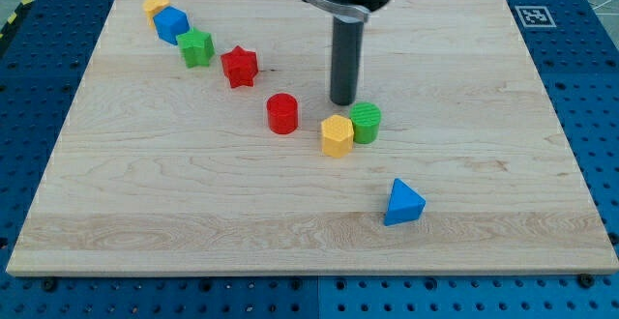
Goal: Push green circle to the left side of the blue triangle
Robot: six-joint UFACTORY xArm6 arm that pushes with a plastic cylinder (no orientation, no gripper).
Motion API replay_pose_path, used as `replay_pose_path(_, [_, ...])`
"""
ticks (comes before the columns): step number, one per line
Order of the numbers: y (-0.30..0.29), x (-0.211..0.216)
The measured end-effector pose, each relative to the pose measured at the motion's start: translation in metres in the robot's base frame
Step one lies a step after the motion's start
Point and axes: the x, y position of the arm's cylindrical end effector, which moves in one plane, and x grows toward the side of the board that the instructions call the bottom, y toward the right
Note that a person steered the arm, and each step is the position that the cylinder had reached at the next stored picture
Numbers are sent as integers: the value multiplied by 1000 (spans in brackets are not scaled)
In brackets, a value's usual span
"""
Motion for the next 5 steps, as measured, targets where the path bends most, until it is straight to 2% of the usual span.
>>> replay_pose_path(3, [25,96])
replay_pose_path(4, [25,117])
replay_pose_path(5, [25,110])
